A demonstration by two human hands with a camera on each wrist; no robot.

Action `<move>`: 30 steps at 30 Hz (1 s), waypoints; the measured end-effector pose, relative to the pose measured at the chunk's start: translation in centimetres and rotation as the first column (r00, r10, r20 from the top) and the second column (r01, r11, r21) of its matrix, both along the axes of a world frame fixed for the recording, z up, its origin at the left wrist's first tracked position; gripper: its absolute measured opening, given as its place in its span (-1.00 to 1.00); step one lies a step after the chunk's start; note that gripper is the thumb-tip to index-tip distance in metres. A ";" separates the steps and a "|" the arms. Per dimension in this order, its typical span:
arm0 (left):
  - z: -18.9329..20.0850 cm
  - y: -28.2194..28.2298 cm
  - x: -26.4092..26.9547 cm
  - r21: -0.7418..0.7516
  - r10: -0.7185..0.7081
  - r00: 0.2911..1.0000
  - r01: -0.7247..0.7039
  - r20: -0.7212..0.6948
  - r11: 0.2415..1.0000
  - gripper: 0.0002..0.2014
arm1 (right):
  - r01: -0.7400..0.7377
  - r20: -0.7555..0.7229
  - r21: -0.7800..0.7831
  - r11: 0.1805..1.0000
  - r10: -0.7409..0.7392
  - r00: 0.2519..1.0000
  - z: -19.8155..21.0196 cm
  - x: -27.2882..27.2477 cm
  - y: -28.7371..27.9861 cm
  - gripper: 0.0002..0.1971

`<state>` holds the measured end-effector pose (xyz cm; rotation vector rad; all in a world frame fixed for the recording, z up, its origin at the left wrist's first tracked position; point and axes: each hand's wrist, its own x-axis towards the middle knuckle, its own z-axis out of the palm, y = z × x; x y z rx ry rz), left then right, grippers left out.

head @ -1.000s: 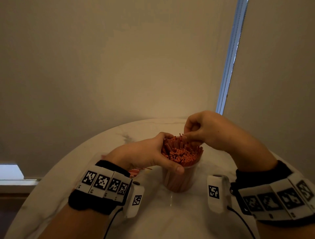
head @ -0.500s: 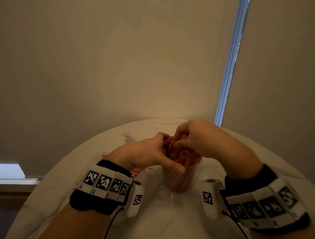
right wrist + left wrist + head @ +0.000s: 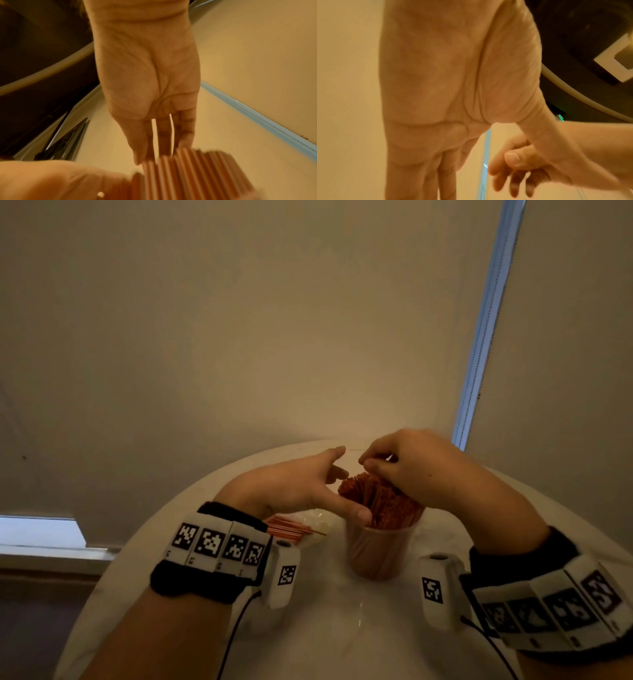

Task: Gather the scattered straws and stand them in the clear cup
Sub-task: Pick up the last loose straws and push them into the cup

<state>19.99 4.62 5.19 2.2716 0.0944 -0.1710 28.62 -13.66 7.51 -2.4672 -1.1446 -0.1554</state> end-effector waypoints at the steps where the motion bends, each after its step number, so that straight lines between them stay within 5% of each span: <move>1: 0.7 0.7 -0.5 -0.010 0.029 0.999 -0.029 0.025 1.000 0.16 | -0.010 0.006 0.052 0.999 0.009 1.000 0.4 -0.5 -0.1 -0.80; 5: 1.7 4.5 -2.8 0.052 0.230 0.968 -0.236 0.106 0.970 -0.32 | -0.060 -0.009 0.129 0.990 0.061 0.998 1.2 -4.0 0.9 -0.83; 8: 0.6 7.5 -3.9 0.363 0.332 0.943 -0.318 0.025 0.876 -0.52 | -0.087 -0.061 -0.044 0.995 0.085 0.995 0.3 -6.7 3.9 -0.79; 14: -4.1 8.3 -5.0 0.755 0.363 0.903 -0.070 -0.229 0.652 -0.47 | -0.176 0.021 -0.539 0.823 0.222 0.975 -3.9 -7.9 12.0 -0.81; 17: -5.3 8.3 -4.8 0.766 0.320 0.915 -0.019 -0.246 0.643 -0.57 | -0.109 0.062 -0.593 0.798 0.179 0.982 -5.6 -6.6 13.9 -0.81; 23: -5.8 9.9 -4.3 0.735 0.261 0.929 0.017 -0.263 0.678 -0.45 | -0.019 0.134 -0.519 0.855 0.103 0.986 -8.7 -5.5 14.9 -0.80; 30: -6.7 9.9 -3.7 0.757 0.223 0.948 0.026 -0.225 0.653 -0.51 | -0.040 0.112 -0.584 0.810 0.130 0.985 -9.3 -5.2 14.9 -0.77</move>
